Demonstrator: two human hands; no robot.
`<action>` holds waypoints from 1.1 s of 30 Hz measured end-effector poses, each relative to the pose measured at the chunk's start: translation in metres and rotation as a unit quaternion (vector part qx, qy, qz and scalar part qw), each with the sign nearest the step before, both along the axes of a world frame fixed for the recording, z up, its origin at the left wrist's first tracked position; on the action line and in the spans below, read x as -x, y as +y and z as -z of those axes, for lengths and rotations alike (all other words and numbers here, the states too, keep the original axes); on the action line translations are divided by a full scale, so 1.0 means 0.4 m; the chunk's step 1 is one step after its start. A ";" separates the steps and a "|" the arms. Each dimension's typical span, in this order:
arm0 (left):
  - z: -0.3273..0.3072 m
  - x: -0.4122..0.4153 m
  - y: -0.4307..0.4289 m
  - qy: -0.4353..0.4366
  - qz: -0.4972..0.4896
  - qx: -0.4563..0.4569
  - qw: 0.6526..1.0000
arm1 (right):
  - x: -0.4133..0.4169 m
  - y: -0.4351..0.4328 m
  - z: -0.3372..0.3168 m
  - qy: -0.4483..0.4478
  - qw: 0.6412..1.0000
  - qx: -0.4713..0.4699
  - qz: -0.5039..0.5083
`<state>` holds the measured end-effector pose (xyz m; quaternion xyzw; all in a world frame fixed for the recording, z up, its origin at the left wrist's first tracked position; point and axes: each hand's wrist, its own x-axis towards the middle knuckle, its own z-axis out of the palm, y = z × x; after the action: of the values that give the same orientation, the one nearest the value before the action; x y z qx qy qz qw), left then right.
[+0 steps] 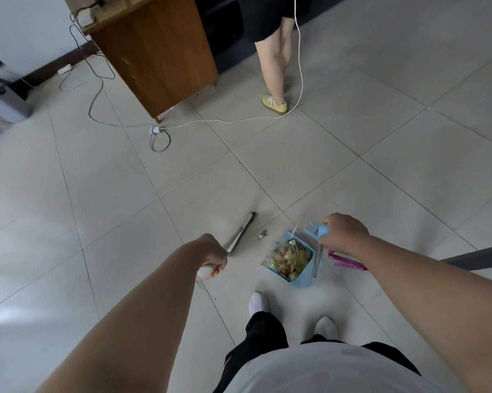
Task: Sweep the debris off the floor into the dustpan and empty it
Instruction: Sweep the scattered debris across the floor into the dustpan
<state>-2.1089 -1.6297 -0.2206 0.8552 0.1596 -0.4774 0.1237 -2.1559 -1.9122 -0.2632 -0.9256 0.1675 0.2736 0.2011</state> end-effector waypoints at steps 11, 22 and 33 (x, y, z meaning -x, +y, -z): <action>-0.106 0.021 -0.108 0.068 0.054 0.057 0.995 | -0.001 -0.019 0.018 -0.006 1.000 0.003 -0.008; -0.136 -0.025 -0.052 -0.005 -0.041 0.063 0.997 | 0.053 -0.068 -0.008 -0.003 1.000 -0.013 -0.012; 0.033 0.100 -0.169 0.027 0.013 0.048 0.998 | 0.121 -0.128 -0.016 0.006 0.999 -0.024 0.023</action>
<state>-2.1488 -1.6972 -0.2338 0.8368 0.1289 -0.5092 0.1545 -2.2041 -1.9633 -0.2570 -0.9145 0.1831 0.2789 0.2287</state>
